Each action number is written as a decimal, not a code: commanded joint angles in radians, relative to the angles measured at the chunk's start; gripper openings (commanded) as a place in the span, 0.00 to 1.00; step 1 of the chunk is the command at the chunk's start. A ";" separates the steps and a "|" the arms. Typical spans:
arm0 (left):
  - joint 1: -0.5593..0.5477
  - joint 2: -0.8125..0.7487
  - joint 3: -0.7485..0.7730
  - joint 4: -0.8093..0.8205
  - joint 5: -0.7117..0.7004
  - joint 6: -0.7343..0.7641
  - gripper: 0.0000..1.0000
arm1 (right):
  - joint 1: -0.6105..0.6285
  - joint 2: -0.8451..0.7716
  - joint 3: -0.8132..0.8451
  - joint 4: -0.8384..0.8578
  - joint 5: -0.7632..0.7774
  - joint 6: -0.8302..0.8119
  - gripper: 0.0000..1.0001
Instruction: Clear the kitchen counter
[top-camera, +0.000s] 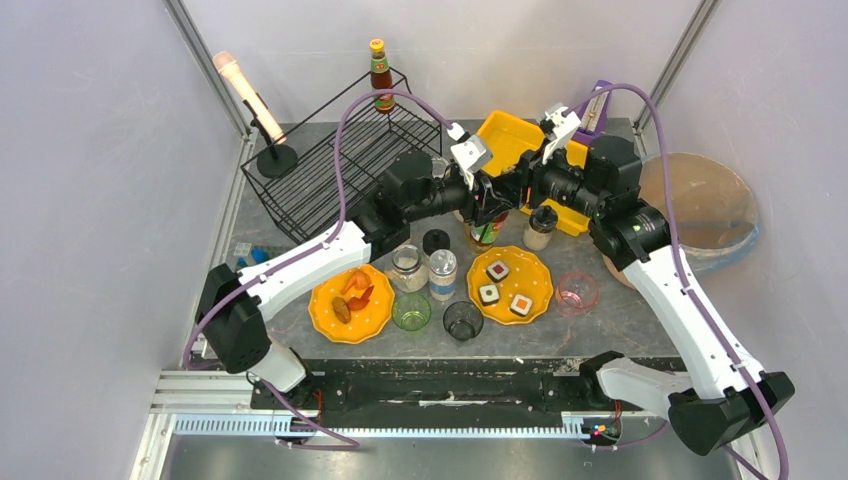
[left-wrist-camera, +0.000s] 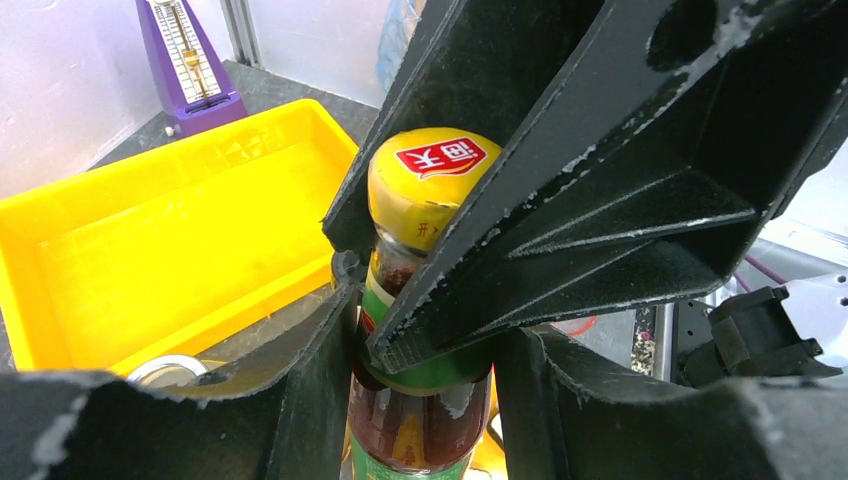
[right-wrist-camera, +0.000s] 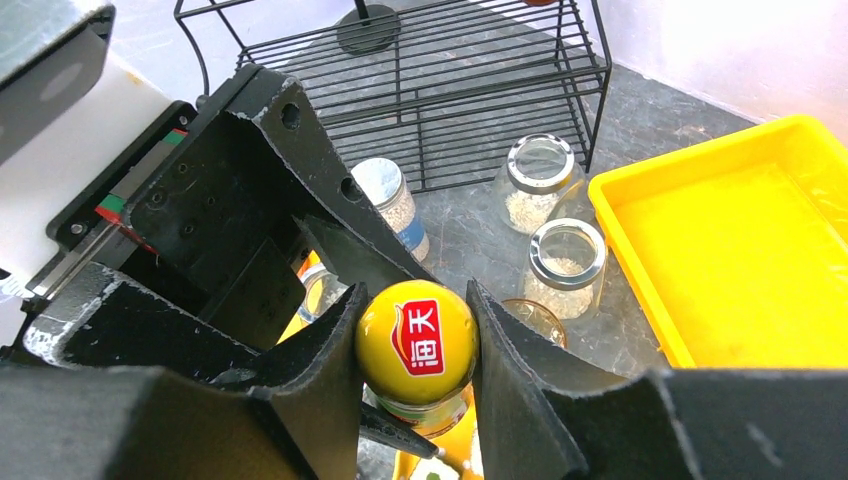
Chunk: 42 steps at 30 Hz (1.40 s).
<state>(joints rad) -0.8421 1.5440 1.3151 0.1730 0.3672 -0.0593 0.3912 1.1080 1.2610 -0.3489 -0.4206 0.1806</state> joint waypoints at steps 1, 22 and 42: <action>0.000 -0.019 -0.014 0.017 -0.044 0.044 0.03 | 0.015 -0.026 0.020 0.146 -0.013 0.028 0.11; 0.166 -0.140 0.098 -0.039 -0.253 0.058 0.02 | 0.014 -0.236 -0.155 0.216 0.500 -0.040 0.98; 0.588 0.215 0.674 -0.134 -0.362 0.103 0.02 | 0.015 -0.266 -0.334 0.297 0.547 -0.114 0.98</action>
<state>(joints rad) -0.2939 1.6966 1.8500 -0.0700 0.0242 0.0166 0.4049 0.8284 0.9283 -0.1139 0.1497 0.0956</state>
